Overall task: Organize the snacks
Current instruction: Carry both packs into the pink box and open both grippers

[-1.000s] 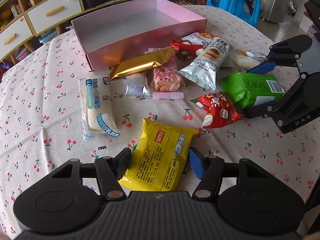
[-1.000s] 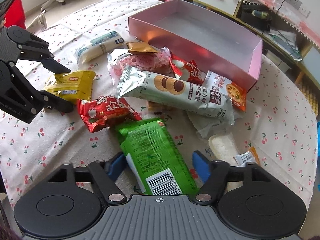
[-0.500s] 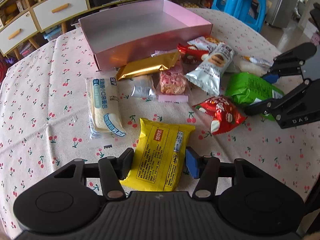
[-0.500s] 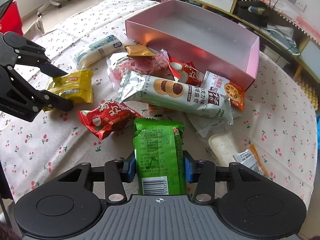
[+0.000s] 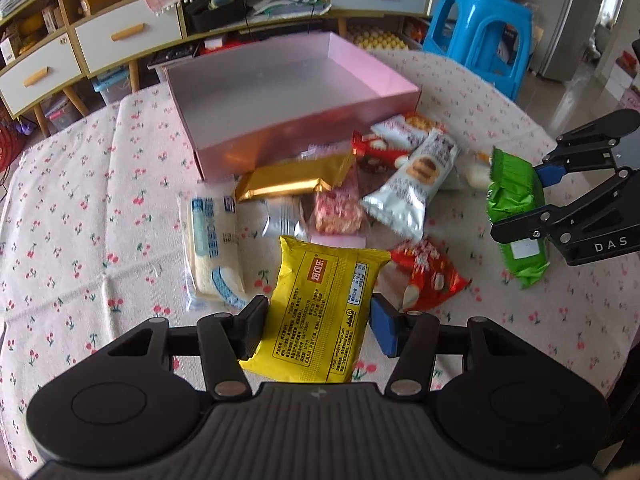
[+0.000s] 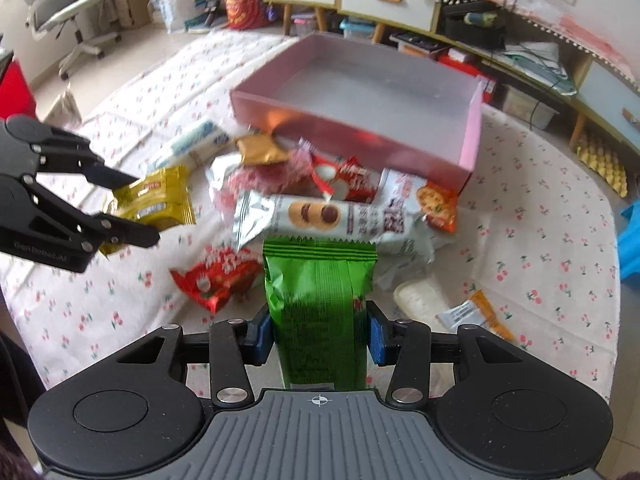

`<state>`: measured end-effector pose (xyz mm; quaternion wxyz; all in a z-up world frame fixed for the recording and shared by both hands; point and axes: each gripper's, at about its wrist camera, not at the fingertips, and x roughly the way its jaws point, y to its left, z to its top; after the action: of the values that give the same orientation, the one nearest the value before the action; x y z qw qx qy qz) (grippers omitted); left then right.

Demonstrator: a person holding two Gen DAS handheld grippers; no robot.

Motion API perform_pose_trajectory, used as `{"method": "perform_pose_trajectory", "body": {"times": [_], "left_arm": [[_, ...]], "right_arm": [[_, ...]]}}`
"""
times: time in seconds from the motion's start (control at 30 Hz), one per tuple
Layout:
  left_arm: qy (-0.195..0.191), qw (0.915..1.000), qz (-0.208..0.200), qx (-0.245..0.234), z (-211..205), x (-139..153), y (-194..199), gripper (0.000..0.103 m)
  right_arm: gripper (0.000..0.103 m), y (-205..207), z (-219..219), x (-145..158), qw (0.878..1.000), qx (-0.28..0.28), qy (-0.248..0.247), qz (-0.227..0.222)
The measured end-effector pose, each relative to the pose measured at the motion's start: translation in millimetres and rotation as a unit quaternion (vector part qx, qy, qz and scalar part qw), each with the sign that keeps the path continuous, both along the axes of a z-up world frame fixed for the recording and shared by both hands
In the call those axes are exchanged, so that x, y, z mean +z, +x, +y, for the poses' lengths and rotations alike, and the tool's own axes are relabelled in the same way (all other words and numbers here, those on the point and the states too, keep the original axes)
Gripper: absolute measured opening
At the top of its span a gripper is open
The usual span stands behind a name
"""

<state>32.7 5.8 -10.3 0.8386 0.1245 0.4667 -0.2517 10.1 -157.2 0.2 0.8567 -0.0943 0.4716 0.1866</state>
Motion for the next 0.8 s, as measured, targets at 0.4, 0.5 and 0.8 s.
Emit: {"method": "perform_pose_trajectory", "body": {"times": [0.4, 0.5, 0.8], "left_arm": [[-0.036, 0.9974, -0.037, 0.051, -7, 30, 22, 0.051], [-0.041, 0.9960, -0.038, 0.070, -12, 34, 39, 0.051], [-0.062, 0.9909, -0.071, 0.096, -28, 36, 100, 0.051]], "right_arm": [[0.044, 26, -14, 57, 0.994, -0.068, 0.070, -0.054], [0.044, 48, -20, 65, 0.990, -0.094, 0.090, -0.055], [0.044, 127, -29, 63, 0.977, -0.159, 0.110, -0.084]]}}
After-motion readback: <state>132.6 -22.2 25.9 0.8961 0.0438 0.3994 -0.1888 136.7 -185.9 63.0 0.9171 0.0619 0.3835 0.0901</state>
